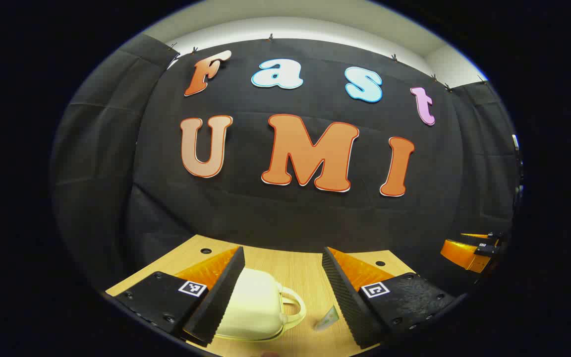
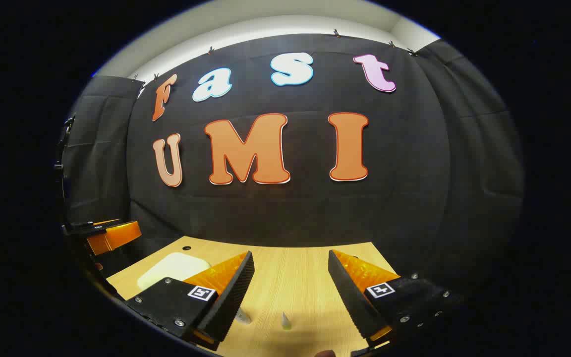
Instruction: First open the suitcase, pack the skin care products into it, and then close the suitcase.
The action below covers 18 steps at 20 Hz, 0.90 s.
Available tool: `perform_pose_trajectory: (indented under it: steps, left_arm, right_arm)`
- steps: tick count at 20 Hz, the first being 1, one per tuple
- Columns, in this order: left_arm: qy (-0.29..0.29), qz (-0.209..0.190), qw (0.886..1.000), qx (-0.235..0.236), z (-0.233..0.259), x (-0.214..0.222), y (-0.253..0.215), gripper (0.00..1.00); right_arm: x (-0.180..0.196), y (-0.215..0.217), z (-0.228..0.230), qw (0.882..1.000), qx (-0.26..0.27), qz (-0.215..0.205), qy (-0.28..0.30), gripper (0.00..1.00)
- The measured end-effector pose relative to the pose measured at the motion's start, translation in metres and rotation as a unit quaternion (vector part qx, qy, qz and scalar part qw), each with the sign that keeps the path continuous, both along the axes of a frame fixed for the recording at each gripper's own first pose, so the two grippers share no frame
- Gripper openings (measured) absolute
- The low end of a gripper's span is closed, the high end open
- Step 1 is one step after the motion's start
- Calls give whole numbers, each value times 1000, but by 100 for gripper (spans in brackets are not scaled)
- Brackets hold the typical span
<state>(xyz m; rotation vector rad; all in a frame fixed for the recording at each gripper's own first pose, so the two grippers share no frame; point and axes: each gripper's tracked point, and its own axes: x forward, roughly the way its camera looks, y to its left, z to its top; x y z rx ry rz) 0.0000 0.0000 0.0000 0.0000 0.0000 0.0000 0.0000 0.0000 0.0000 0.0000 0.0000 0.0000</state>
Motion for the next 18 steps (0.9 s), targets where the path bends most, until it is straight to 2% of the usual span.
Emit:
perform_pose_trajectory:
  steps: [7,14,15,18]
  left_arm:
    - [-2,26,1000,11,-4,11,-15,97]
    - [0,-3,999,36,1,28,-21,97]
    - [-1,-9,999,41,2,30,-20,94]
    - [-2,-16,999,50,4,34,-15,97]
  right_arm:
    - [16,-18,-4,1000,6,15,5,95]
    - [22,-18,-6,1000,1,-16,3,95]
    - [22,-16,-7,1000,1,-19,4,95]
    - [21,-10,-7,1000,1,-29,0,95]
